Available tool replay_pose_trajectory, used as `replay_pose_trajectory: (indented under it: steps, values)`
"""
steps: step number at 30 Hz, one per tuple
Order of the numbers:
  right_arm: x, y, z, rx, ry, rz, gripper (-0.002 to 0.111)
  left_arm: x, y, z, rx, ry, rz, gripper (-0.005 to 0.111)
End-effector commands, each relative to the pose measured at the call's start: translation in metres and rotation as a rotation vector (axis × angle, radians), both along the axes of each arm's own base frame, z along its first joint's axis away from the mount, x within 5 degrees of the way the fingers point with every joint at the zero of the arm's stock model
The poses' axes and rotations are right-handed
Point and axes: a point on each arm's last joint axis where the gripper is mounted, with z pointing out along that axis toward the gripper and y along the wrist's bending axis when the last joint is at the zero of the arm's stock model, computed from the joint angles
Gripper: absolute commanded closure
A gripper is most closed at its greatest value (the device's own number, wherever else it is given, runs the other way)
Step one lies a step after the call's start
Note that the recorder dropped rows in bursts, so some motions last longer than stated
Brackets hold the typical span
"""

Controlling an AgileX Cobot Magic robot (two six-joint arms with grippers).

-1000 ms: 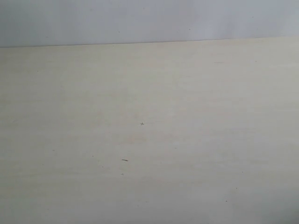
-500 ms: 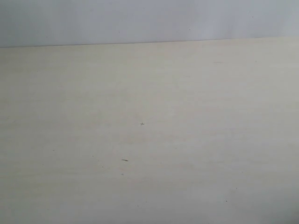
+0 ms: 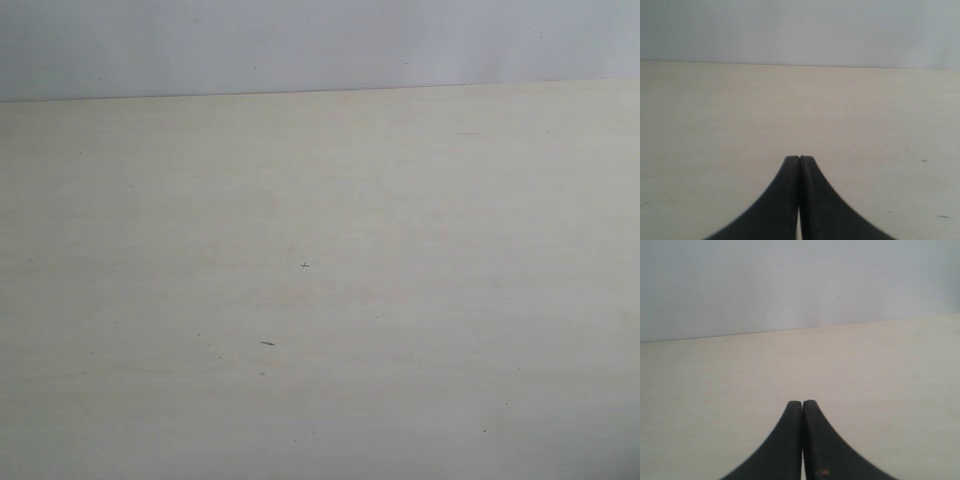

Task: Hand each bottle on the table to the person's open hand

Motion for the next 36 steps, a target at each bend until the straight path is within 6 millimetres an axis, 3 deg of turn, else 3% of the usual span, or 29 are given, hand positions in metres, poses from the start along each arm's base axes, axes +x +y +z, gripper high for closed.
replay_pose_trajectory:
  steps: [1,36]
  values:
    - [-0.0002,-0.0002,-0.0007,0.002,-0.006,-0.004,0.108,-0.0009,-0.0006,-0.0022,-0.027,0.020,0.000,0.106]
    - [-0.0002,-0.0002,-0.0007,0.002,-0.006,-0.004,0.108,-0.0010,-0.0007,-0.0028,-0.021,0.025,-0.002,0.106]
